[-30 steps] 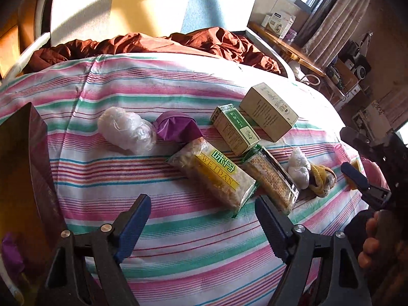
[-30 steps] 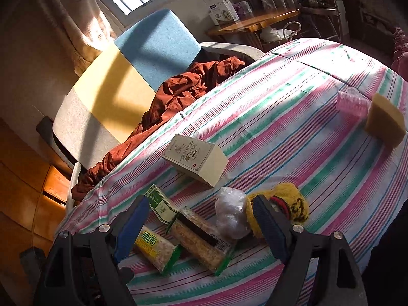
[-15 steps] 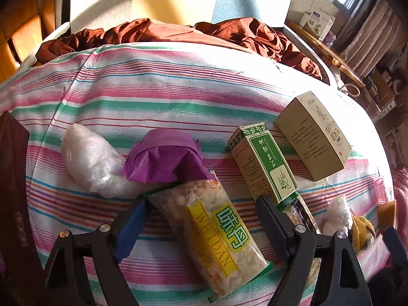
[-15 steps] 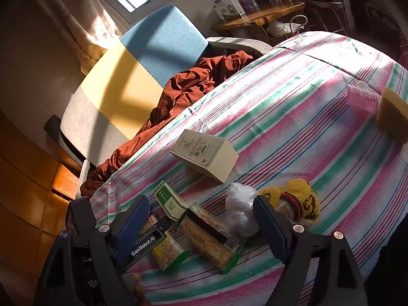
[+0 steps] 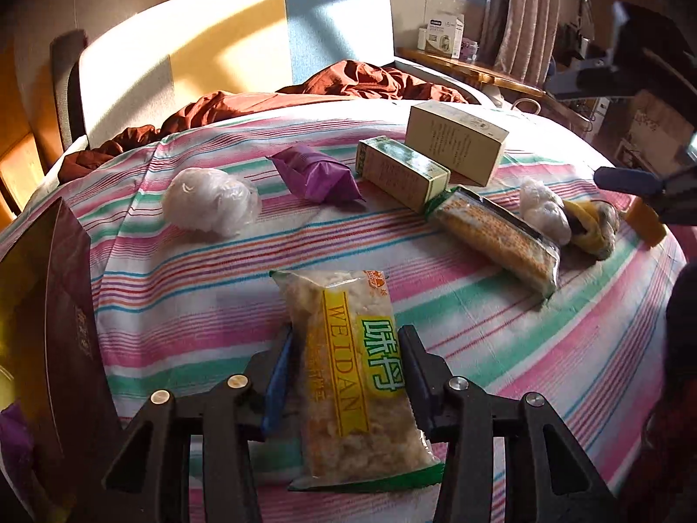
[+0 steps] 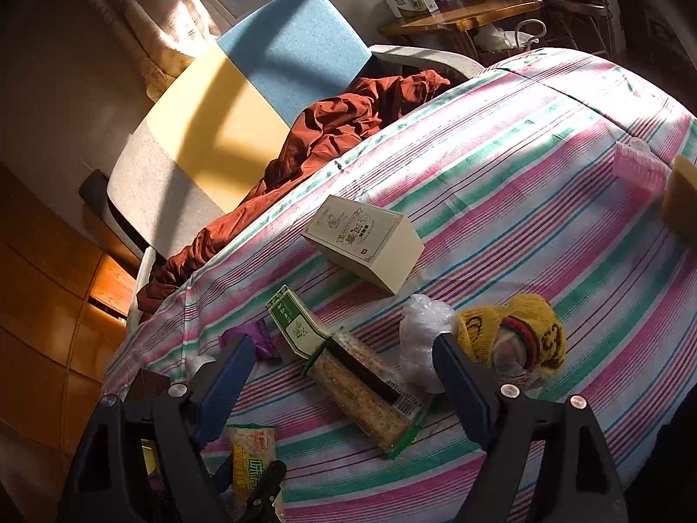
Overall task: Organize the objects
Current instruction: 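Grasp a second purple packet with the right gripper while the left holds the bag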
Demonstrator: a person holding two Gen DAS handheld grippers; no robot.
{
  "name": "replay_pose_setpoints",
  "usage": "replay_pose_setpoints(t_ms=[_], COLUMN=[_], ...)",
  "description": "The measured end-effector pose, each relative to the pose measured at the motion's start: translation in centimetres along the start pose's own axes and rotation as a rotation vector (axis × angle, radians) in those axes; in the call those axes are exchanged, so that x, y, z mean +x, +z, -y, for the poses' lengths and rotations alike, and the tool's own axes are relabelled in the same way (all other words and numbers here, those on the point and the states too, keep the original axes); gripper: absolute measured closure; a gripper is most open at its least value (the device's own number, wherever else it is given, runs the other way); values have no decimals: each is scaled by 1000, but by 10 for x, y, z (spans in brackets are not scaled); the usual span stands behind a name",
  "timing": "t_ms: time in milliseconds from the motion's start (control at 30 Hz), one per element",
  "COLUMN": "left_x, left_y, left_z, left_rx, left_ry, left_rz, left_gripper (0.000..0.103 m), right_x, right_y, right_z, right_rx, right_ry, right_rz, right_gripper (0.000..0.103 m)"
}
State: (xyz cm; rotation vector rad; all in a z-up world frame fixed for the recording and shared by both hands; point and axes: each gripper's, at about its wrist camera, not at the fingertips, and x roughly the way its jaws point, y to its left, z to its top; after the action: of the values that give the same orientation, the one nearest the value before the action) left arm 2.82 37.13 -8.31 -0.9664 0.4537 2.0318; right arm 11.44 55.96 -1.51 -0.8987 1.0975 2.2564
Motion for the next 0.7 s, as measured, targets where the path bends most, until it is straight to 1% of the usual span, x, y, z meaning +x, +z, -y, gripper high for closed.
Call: replay_pose_setpoints(t_ms=[167, 267, 300, 333, 533, 700], left_x=[-15, -17, -17, -18, -18, -18], left_y=[-20, -24, -25, -26, -28, -29], left_z=[1, 2, 3, 4, 2, -1], left_rx=[37, 50, 51, 50, 42, 28], left_ry=[-15, -15, -15, -15, -29, -46], left_rz=[44, 62, 70, 75, 92, 95], left_gripper=[56, 56, 56, 56, 56, 56], right_x=[20, 28, 30, 32, 44, 62], right_y=[-9, -15, -16, -18, -31, -30], right_z=[-22, -28, -30, -32, -60, -84], right_rx=[-112, -149, -156, -165, -269, -339], right_ry=[7, 14, 28, 44, 111, 112], right_rz=[-87, -128, -143, -159, -239, -298], right_gripper=[18, 27, 32, 34, 34, 34])
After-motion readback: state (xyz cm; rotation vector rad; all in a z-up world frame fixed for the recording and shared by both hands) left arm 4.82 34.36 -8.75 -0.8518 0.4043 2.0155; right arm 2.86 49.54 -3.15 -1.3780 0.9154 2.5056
